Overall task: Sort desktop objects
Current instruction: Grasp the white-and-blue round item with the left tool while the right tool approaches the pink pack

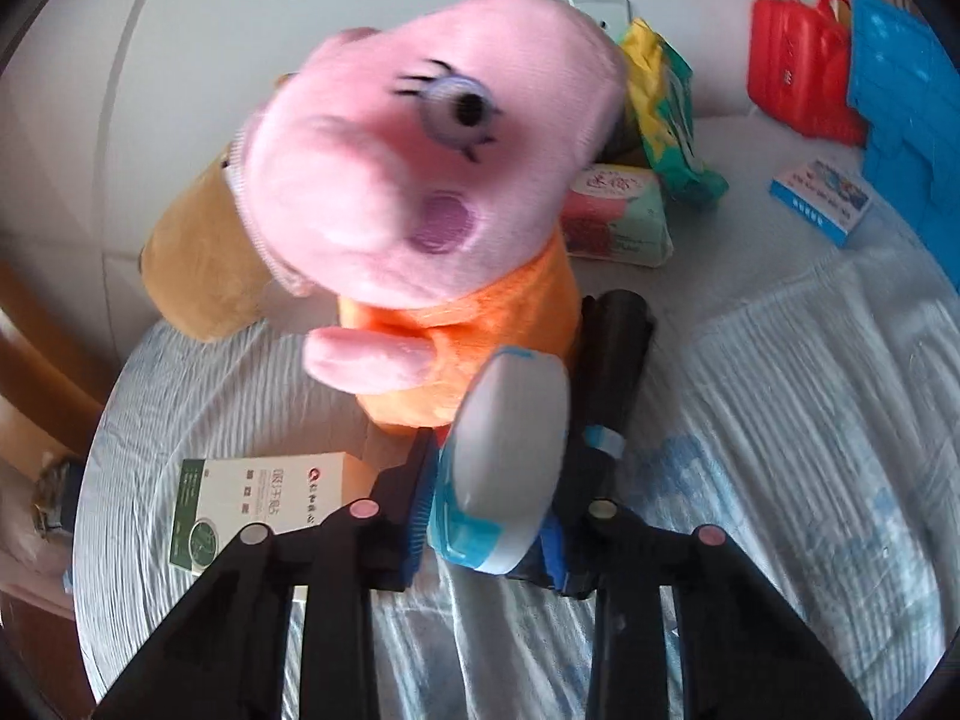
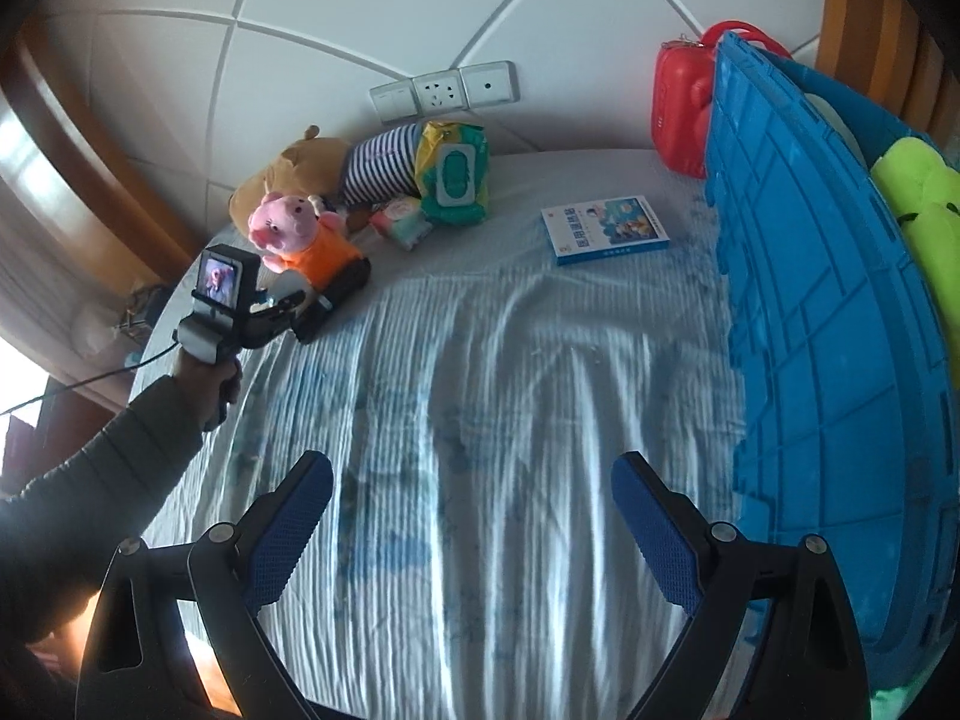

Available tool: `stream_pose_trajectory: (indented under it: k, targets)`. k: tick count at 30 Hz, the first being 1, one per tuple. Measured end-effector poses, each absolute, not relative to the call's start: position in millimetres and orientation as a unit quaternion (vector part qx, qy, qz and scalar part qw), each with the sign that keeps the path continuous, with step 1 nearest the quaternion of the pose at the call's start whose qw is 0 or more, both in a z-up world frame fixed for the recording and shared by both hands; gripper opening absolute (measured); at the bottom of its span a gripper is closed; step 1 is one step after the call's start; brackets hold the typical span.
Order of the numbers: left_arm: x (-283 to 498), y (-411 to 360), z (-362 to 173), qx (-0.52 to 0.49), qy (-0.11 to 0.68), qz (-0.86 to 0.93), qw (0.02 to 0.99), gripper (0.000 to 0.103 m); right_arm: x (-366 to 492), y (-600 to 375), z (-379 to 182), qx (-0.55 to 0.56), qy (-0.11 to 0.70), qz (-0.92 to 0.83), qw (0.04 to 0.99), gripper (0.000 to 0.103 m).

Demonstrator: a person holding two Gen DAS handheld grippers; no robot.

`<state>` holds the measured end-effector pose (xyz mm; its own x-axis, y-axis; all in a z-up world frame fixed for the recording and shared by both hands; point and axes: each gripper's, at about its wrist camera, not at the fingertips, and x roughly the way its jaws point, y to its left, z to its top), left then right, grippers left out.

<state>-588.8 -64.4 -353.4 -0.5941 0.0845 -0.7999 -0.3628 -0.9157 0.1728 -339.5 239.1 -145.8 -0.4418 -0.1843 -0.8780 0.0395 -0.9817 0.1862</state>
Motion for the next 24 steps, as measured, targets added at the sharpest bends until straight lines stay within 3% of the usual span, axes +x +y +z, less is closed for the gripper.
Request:
stream_pose_trajectory:
  k: [10, 24]
  targets:
    - [-527, -116, -307, -0.4, 0.106, 0.902, 0.122, 0.025, -376, 192, -165, 0.523, -0.034, -0.843, 0.124, 0.095]
    - [-428, -190, -273, -0.39, 0.03, 0.918, 0.063, 0.025, -573, 75, -285, 0.461, 0.133, -0.852, 0.208, 0.095]
